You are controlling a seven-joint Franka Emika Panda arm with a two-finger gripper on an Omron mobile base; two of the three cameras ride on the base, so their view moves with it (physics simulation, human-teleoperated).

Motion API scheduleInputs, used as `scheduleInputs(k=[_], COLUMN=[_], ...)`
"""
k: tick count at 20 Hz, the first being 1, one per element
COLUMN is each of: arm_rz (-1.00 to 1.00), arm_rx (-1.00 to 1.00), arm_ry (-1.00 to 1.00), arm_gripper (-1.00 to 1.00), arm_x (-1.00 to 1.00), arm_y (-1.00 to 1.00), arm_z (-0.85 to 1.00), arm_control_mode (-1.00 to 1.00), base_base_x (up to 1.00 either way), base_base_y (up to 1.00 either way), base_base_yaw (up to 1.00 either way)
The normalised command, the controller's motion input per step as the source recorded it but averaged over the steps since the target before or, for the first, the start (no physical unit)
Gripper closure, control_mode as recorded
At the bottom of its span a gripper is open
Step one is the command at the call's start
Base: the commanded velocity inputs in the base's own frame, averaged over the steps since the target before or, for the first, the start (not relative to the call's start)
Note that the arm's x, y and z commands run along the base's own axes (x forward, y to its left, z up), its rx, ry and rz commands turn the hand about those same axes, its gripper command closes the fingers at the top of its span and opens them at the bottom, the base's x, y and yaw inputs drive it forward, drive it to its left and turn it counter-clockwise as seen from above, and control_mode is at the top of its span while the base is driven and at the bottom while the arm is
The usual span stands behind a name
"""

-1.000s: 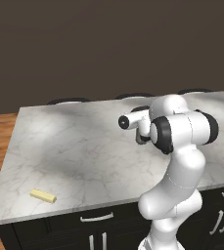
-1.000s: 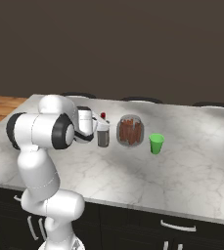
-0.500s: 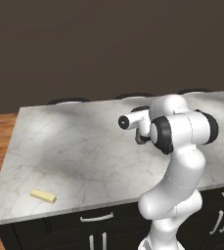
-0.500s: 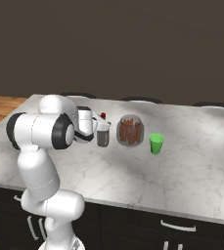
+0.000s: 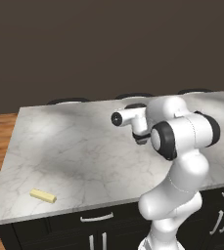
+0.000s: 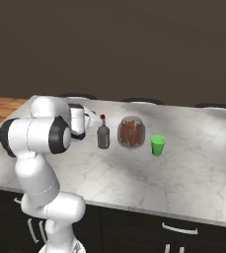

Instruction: Open the cabinet directly in front. Then move the liquor and the cup to the dining counter with the jar on it.

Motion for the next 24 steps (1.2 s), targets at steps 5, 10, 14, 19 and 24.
scheduleInputs(k=[5, 10, 14, 19, 24], arm_rz=[-0.04, -0.13, -0.06, 0.0, 0.0], arm_rx=[-0.05, -0.07, -0.03, -0.01, -0.01], arm_ry=[0.01, 0.07, 0.14, 0.23, 0.39], arm_gripper=[-1.0, -1.0, -1.0, -1.0, -1.0], arm_x=[0.0, -0.35, -0.93, -1.0, -1.0], arm_y=[0.31, 0.02, 0.05, -0.05, -0.24], arm_z=[0.91, 1.0, 0.82, -0.05, 0.09], arm_control_mode=[-1.0, -1.0, -1.0, -1.0, -1.0], base_base_x=[0.0, 0.0, 0.0, 0.0, 0.0], base_base_y=[0.0, 0.0, 0.0, 0.0, 0.0], base_base_yaw=[0.0, 0.0, 0.0, 0.0, 0.0])
